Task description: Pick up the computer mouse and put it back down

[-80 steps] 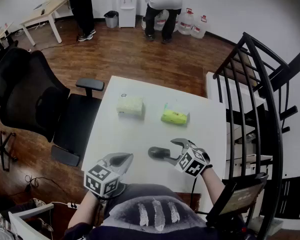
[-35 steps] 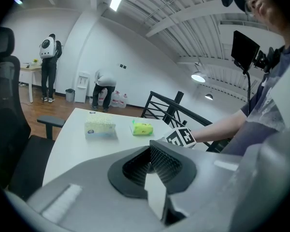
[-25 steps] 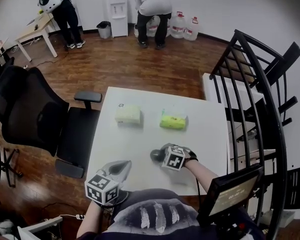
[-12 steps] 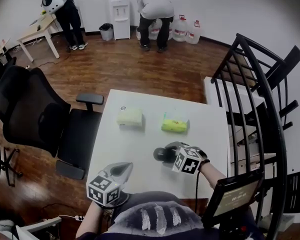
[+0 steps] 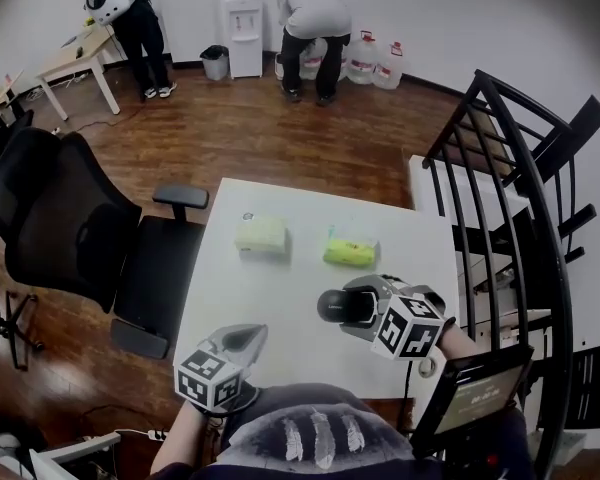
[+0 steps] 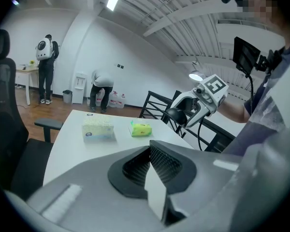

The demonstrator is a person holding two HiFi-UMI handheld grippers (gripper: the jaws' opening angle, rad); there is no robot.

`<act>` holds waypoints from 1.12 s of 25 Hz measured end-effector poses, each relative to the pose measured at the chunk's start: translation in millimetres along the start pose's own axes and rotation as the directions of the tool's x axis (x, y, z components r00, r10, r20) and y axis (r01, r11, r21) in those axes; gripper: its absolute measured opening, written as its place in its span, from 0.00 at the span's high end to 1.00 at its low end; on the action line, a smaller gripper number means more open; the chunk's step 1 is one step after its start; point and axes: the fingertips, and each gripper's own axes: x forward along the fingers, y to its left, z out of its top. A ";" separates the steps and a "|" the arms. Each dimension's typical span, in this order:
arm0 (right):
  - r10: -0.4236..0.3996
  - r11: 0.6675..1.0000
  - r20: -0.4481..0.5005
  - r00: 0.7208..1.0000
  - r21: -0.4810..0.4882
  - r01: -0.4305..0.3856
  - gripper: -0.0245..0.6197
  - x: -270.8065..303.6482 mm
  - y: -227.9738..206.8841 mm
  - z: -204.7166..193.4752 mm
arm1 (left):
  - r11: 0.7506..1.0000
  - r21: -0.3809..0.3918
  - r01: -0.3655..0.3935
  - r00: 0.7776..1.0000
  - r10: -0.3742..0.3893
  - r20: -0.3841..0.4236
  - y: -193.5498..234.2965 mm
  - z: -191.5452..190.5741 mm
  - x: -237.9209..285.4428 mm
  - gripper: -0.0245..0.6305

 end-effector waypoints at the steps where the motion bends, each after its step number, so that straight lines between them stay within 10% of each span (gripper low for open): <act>1: -0.007 1.000 0.003 1.000 -0.008 0.007 0.52 -6.8 -1.6 3.2 | 1.000 0.002 0.001 1.000 -0.001 -0.002 -0.2 -1.1 -0.1 0.94; 28: -0.046 0.988 0.107 0.993 -0.141 0.061 0.52 -83.3 -7.3 66.0 | 1.000 0.006 -0.010 1.000 0.010 0.010 3.1 13.2 -10.9 0.94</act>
